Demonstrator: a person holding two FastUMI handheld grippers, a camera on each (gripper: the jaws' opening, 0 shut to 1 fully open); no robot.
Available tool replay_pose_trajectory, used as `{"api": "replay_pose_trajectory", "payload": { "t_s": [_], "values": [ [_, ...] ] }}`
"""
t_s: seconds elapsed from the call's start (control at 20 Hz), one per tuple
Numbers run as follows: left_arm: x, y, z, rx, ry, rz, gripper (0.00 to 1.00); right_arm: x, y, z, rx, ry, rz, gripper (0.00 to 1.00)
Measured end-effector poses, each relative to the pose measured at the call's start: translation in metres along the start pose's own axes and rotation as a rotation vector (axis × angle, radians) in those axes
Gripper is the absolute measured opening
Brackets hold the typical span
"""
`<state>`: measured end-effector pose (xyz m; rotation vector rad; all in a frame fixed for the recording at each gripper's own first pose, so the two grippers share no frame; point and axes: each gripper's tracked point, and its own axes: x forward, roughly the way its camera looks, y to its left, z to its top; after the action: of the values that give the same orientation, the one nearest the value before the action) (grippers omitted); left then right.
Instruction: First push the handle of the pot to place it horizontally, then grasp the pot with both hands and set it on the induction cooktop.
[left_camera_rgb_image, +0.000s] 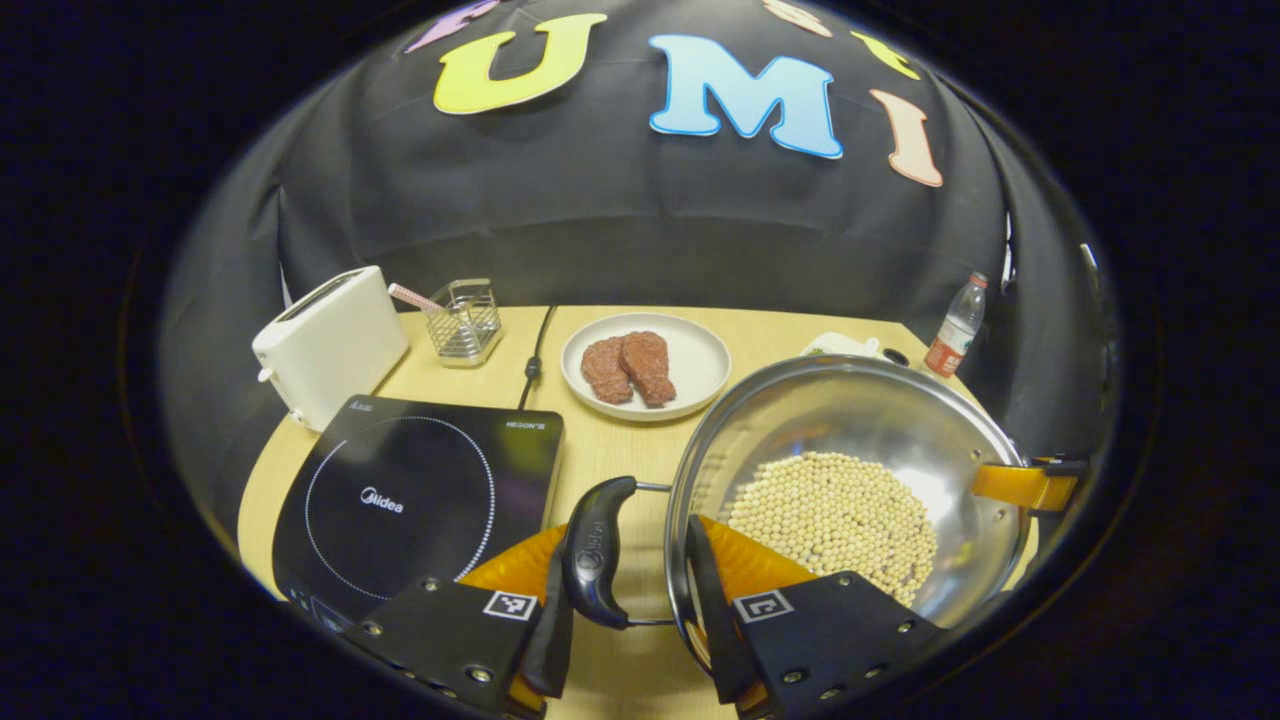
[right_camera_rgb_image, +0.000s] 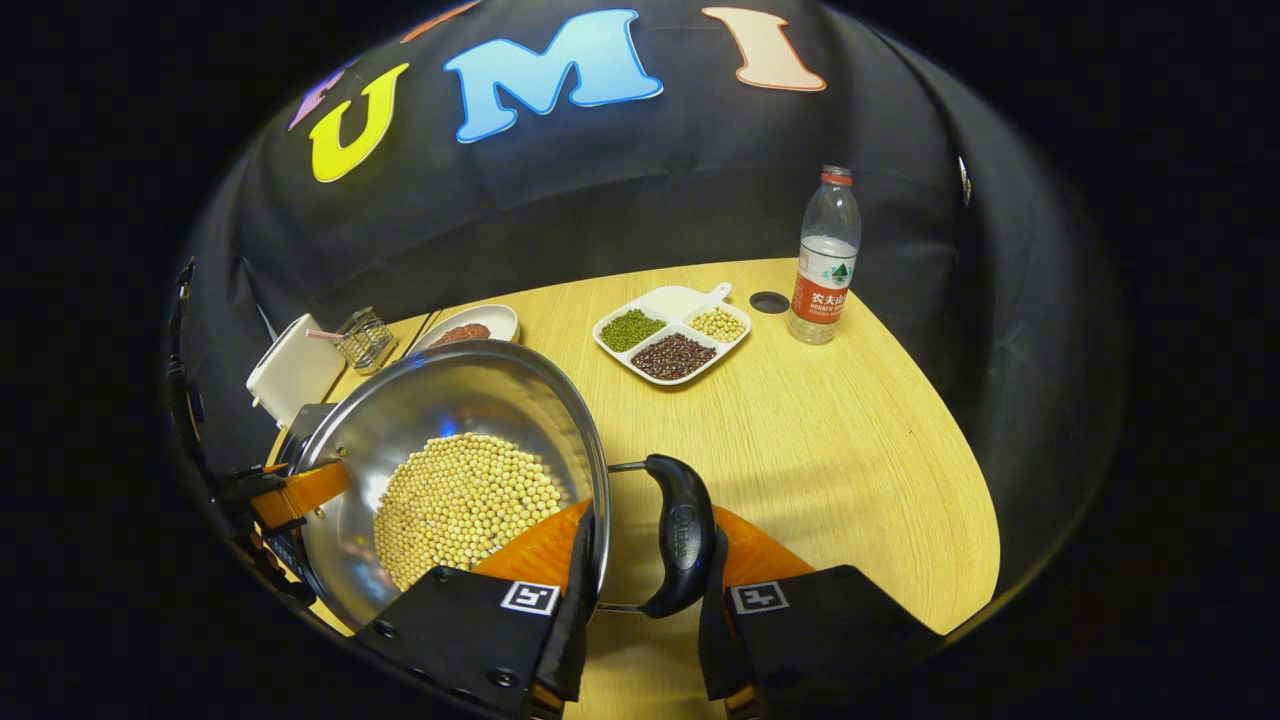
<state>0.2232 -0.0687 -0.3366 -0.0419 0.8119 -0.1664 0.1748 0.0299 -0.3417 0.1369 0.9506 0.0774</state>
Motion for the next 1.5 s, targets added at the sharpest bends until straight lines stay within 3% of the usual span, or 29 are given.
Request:
{"api": "replay_pose_trajectory", "payload": {
  "t_s": [0.3, 0.5, 0.65, 0.7, 0.85, 1.0, 1.05, 1.4, 1.45, 1.5],
  "values": [
    [-0.014, 0.049, 0.002, 0.009, -0.003, -0.014, 0.59, -0.013, 0.047, -0.01, 0.011, -0.004, -0.01, 0.44],
    [-0.022, 0.085, 0.001, 0.002, -0.003, -0.008, 0.53, -0.014, 0.083, -0.013, 0.012, -0.006, -0.003, 0.44],
    [-0.027, 0.11, 0.002, 0.001, -0.007, -0.003, 0.56, -0.014, 0.106, -0.015, 0.011, -0.008, 0.004, 0.48],
    [-0.027, 0.119, 0.002, -0.002, -0.007, -0.002, 0.53, -0.015, 0.114, -0.014, 0.01, -0.008, 0.005, 0.44],
    [-0.027, 0.14, 0.0, -0.013, -0.008, -0.001, 0.56, -0.013, 0.134, -0.015, 0.005, -0.011, 0.008, 0.47],
    [-0.026, 0.161, -0.002, -0.013, -0.007, 0.003, 0.56, -0.009, 0.154, -0.018, 0.003, -0.009, 0.012, 0.44],
    [-0.026, 0.168, -0.002, -0.012, -0.007, 0.004, 0.56, -0.008, 0.161, -0.019, 0.003, -0.007, 0.013, 0.48],
    [-0.017, 0.213, -0.003, -0.023, -0.011, 0.004, 0.53, 0.002, 0.201, -0.017, -0.02, -0.013, 0.01, 0.44],
    [-0.016, 0.22, -0.002, -0.022, -0.011, 0.008, 0.53, 0.005, 0.207, -0.017, -0.024, -0.012, 0.011, 0.48],
    [-0.015, 0.227, 0.0, -0.018, -0.011, 0.011, 0.53, 0.009, 0.214, -0.017, -0.024, -0.007, 0.015, 0.43]
  ]
}}
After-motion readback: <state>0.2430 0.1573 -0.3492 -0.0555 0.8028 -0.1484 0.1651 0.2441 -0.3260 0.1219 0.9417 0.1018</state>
